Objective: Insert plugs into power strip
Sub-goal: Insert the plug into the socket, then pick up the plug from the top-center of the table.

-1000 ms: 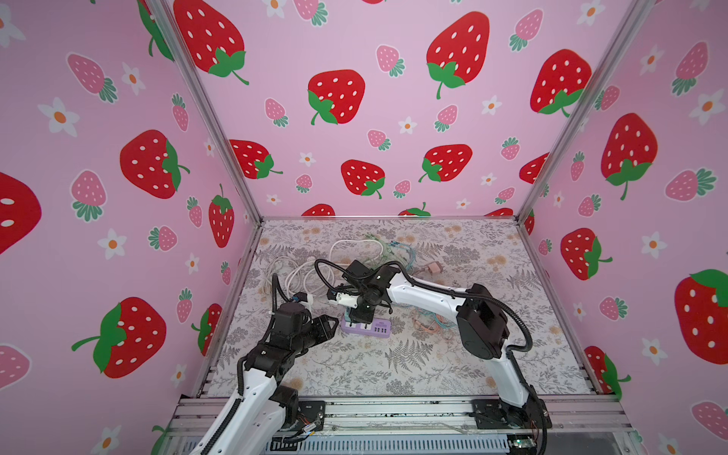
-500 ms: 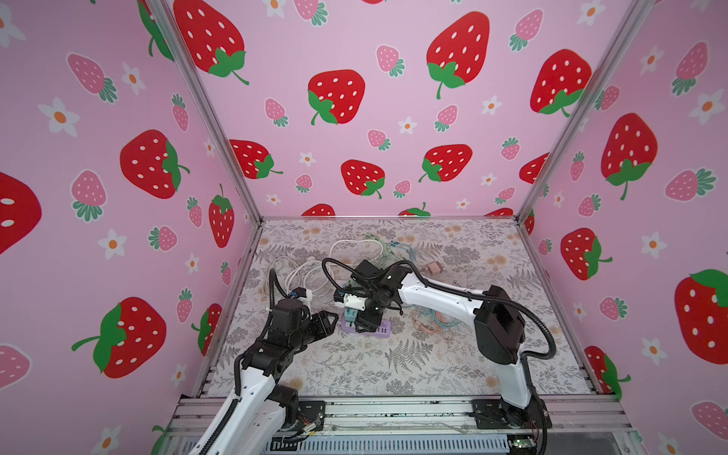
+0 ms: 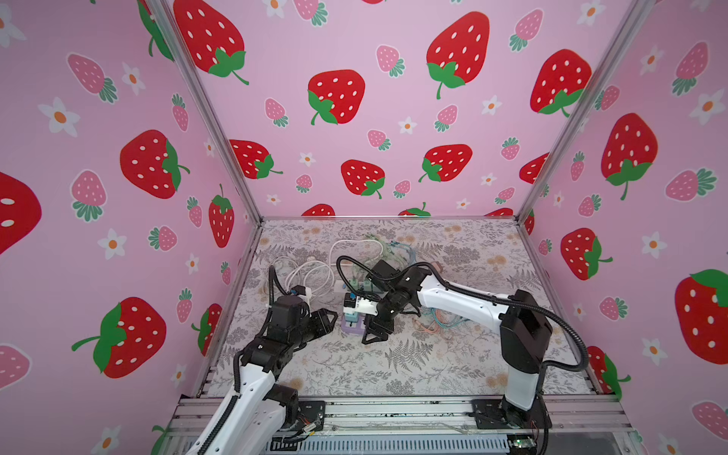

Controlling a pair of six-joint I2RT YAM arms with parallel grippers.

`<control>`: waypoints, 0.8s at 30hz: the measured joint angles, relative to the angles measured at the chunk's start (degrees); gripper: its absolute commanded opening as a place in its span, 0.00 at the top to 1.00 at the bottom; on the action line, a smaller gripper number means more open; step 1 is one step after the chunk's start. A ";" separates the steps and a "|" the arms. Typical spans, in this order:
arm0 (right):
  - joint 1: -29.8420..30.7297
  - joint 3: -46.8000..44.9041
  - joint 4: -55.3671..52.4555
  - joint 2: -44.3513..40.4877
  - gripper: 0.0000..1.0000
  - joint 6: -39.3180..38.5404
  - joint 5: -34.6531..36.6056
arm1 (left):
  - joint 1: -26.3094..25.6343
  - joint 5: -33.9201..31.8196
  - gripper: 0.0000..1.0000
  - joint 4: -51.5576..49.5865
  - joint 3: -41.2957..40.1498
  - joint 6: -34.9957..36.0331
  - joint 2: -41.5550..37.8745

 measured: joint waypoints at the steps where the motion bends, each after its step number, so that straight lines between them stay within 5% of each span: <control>1: -0.48 -1.11 0.81 -1.09 0.30 0.07 -1.31 | 0.02 0.00 0.49 -0.02 0.17 0.00 0.07; 7: -7.39 -10.64 11.98 -12.74 0.39 6.25 -1.33 | 0.17 0.02 0.49 -0.09 1.22 0.17 0.61; 14: -18.40 -21.00 23.19 -19.61 0.47 17.99 11.32 | 0.24 0.20 0.49 -0.76 2.97 1.07 1.99; 24: -28.06 -28.92 28.94 -19.08 0.34 29.97 26.69 | 0.81 0.24 0.48 -3.72 6.73 3.15 2.56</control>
